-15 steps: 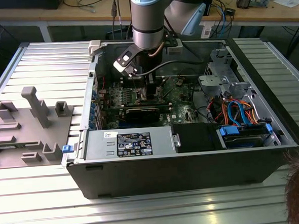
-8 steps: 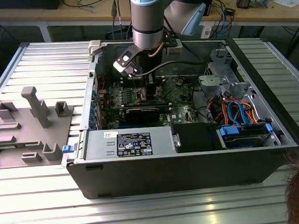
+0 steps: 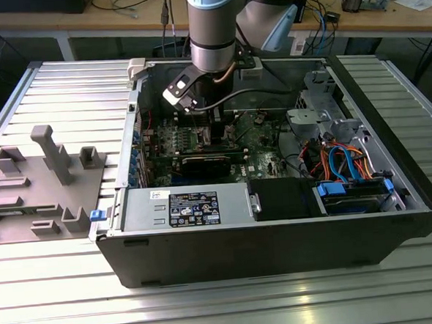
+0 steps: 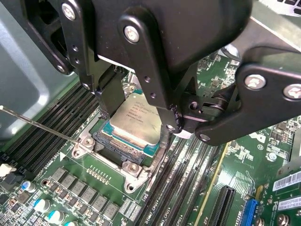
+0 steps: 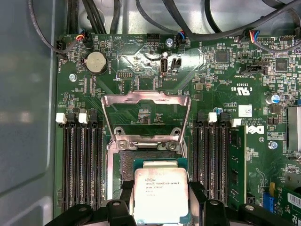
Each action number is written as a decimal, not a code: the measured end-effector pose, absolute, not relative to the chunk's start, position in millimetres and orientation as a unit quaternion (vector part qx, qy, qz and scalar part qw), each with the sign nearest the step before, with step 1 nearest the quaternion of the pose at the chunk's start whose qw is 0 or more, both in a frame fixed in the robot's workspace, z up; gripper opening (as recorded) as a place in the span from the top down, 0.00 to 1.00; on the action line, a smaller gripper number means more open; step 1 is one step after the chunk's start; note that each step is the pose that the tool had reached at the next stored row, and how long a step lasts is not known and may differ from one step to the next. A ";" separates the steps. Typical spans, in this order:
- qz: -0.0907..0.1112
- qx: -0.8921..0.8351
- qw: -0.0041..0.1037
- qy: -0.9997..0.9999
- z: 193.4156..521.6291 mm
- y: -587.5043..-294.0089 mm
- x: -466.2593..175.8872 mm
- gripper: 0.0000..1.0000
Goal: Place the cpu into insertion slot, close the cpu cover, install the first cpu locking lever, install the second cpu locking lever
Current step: 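Place the cpu into insertion slot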
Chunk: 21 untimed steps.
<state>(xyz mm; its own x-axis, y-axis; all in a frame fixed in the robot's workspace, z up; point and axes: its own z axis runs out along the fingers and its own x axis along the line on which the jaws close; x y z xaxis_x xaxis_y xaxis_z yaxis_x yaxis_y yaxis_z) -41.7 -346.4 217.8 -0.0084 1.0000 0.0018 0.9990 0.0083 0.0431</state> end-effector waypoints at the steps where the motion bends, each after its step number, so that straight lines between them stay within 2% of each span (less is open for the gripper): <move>1: 0.016 0.704 0.015 0.710 217.7 -346.4 -41.8 0.45; 21: 0.016 0.705 0.015 0.709 212.3 -337.9 -43.1 0.45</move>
<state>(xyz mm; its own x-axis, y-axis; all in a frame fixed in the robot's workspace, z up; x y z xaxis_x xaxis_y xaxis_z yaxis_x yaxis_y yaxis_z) -43.1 -337.9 212.3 -0.0052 1.0000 0.0019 0.9991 0.0052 0.0432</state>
